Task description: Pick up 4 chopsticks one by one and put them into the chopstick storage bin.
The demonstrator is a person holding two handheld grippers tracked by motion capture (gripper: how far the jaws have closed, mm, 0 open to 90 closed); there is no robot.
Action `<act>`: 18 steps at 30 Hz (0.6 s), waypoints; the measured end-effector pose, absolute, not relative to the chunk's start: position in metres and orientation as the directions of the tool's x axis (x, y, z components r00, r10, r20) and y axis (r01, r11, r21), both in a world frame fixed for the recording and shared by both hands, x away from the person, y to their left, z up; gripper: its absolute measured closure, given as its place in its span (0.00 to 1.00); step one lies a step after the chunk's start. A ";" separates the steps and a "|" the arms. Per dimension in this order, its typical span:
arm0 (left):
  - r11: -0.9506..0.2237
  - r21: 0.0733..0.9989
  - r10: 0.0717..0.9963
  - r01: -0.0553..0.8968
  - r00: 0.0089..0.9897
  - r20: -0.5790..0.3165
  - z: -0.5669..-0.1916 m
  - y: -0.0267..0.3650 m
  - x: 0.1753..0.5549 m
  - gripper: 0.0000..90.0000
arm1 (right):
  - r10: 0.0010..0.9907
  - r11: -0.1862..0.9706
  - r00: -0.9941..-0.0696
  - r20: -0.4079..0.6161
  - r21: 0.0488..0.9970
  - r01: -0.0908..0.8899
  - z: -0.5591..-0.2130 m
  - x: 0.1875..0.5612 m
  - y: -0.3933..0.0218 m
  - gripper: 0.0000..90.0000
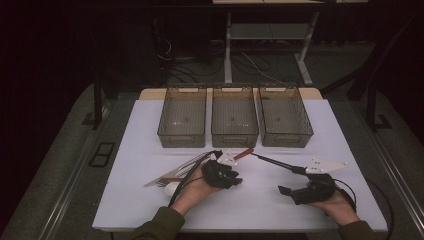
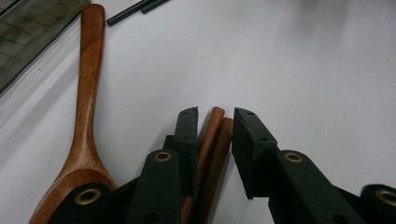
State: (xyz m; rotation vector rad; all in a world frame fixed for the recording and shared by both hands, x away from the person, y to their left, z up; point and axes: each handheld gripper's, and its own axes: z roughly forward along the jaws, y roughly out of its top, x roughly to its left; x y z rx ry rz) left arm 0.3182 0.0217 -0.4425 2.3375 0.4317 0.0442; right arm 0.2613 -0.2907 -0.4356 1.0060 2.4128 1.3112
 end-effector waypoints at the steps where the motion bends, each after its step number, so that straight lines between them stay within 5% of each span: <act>1: -0.663 0.688 0.318 0.295 0.943 -0.098 -0.442 0.022 0.318 0.74 | 0.657 0.368 -0.743 0.128 0.806 0.464 -0.436 0.261 -0.291 0.13; 10: -0.606 0.734 0.297 0.308 0.943 -0.150 -0.424 0.041 0.315 0.68 | 0.657 0.364 -0.743 0.129 0.808 0.463 -0.435 0.261 -0.292 0.13; 18: -0.589 0.745 0.317 0.312 0.938 -0.143 -0.413 0.086 0.312 0.75 | 0.657 0.365 -0.743 0.130 0.808 0.464 -0.435 0.261 -0.292 0.13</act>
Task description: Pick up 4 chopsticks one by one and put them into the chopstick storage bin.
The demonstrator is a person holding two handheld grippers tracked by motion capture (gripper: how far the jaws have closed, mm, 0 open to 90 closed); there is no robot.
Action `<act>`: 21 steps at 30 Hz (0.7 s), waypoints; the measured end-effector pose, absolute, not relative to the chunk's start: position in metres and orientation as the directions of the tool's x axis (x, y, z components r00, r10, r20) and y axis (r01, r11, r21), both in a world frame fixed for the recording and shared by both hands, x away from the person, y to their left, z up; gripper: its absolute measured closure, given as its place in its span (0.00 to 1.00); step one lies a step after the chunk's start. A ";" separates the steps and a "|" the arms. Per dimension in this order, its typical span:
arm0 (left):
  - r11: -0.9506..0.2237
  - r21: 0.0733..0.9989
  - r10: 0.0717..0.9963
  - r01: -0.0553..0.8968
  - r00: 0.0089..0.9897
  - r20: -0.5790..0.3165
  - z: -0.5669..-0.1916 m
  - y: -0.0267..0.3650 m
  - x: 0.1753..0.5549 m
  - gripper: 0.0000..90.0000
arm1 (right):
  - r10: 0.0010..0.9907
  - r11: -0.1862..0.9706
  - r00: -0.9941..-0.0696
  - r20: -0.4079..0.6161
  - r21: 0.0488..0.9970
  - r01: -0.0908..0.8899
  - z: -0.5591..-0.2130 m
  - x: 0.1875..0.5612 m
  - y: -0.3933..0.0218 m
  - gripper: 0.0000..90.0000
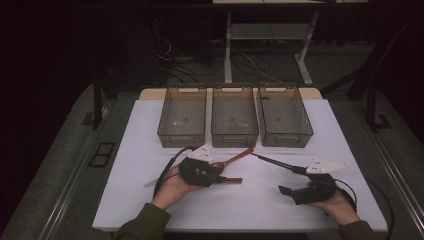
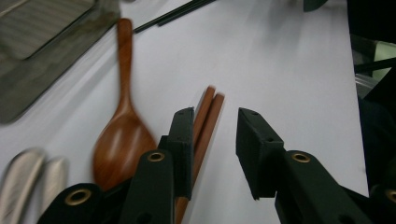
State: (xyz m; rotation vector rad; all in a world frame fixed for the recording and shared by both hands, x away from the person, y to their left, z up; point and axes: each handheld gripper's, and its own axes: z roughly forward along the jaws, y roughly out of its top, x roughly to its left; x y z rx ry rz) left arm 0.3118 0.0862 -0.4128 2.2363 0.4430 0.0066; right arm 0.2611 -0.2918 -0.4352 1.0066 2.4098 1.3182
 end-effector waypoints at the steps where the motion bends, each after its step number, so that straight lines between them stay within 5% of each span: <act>1: -0.584 0.747 0.324 0.317 0.935 -0.144 -0.412 0.092 0.312 0.76 | 0.657 0.365 -0.743 0.130 0.808 0.464 -0.435 0.261 -0.292 0.13; 9: -0.610 0.719 0.349 0.332 0.928 -0.132 -0.416 0.125 0.310 0.81 | 0.655 0.368 -0.744 0.131 0.805 0.466 -0.437 0.262 -0.290 0.13; 21: -0.670 0.680 0.318 0.296 0.943 -0.098 -0.425 0.116 0.312 0.83 | 0.650 0.375 -0.749 0.129 0.803 0.464 -0.437 0.262 -0.290 0.13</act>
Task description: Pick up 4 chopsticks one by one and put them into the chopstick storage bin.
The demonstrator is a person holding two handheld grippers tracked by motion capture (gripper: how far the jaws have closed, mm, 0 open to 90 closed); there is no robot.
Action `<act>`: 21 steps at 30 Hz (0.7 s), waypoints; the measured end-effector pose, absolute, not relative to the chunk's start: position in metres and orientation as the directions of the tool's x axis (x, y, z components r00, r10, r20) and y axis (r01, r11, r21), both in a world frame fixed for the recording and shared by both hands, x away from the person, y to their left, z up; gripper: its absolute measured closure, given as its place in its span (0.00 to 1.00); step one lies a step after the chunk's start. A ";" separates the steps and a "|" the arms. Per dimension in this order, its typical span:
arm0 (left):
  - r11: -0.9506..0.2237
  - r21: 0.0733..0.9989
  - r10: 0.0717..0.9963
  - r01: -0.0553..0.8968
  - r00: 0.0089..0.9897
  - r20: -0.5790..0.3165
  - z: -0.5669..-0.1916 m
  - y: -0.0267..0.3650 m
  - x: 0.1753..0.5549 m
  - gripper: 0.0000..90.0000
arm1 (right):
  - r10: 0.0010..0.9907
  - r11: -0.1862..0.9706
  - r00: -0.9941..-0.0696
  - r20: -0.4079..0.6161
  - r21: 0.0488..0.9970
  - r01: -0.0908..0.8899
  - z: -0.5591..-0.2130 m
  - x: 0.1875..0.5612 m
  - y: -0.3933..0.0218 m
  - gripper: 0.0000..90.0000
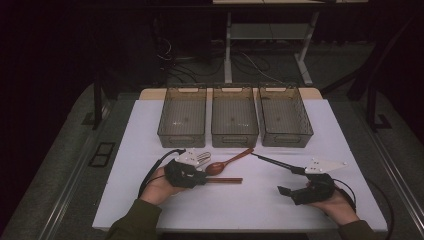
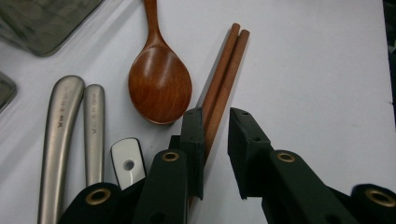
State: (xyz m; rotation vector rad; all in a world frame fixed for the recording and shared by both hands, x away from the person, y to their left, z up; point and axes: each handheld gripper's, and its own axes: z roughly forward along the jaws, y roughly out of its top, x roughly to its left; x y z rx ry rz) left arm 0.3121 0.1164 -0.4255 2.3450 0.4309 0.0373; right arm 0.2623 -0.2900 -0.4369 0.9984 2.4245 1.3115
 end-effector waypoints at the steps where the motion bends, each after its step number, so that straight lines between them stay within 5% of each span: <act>1: -0.678 0.674 0.316 0.293 0.944 -0.093 -0.426 0.116 0.312 0.83 | 0.650 0.375 -0.749 0.127 0.804 0.462 -0.437 0.262 -0.290 0.13; 21: -0.691 0.672 0.292 0.268 0.953 -0.079 -0.429 0.112 0.311 0.85 | 0.652 0.374 -0.748 0.129 0.802 0.465 -0.437 0.262 -0.290 0.13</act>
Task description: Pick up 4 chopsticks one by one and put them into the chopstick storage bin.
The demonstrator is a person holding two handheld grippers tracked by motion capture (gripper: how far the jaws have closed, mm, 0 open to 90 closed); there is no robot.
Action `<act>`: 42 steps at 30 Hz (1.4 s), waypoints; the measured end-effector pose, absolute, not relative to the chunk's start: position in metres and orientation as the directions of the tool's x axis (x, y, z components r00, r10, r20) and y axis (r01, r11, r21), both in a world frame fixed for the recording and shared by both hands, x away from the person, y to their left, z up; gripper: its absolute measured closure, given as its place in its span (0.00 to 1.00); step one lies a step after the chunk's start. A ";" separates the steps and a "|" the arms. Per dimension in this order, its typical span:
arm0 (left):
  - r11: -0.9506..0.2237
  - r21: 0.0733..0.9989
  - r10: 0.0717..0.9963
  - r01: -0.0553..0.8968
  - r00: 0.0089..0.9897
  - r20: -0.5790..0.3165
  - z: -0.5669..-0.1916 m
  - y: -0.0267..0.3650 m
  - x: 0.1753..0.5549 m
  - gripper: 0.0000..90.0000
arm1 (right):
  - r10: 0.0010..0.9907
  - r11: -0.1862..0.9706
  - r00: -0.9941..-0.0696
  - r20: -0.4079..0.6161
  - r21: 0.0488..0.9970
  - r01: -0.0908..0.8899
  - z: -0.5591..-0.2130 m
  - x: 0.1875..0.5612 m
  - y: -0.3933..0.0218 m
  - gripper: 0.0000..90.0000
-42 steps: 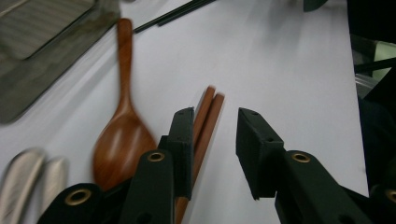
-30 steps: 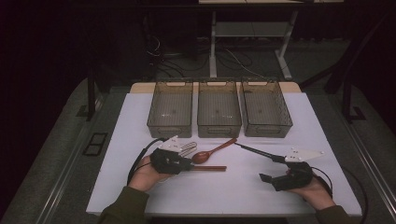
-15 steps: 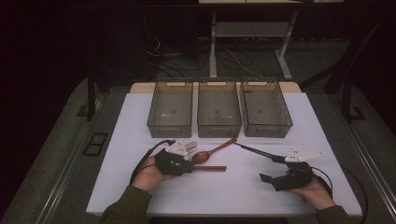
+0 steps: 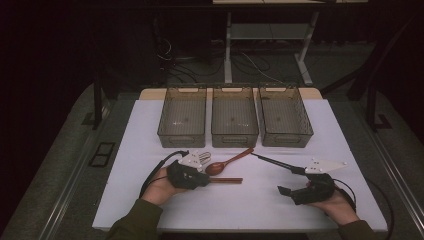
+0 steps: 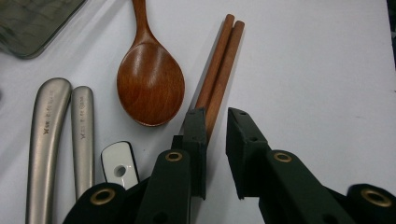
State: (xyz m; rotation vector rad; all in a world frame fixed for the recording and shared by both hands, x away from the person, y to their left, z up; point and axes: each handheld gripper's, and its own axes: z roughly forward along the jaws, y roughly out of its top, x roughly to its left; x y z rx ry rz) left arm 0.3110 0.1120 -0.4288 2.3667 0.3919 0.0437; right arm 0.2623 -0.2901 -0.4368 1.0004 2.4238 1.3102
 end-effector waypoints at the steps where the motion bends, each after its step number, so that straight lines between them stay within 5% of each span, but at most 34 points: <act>1: -0.691 0.672 0.292 0.268 0.953 -0.079 -0.429 0.112 0.311 0.85 | 0.652 0.374 -0.747 0.129 0.803 0.465 -0.437 0.262 -0.290 0.13; 42: -0.746 0.618 0.256 0.248 0.964 -0.077 -0.438 0.104 0.312 0.83 | 0.650 0.375 -0.749 0.131 0.801 0.466 -0.437 0.262 -0.290 0.13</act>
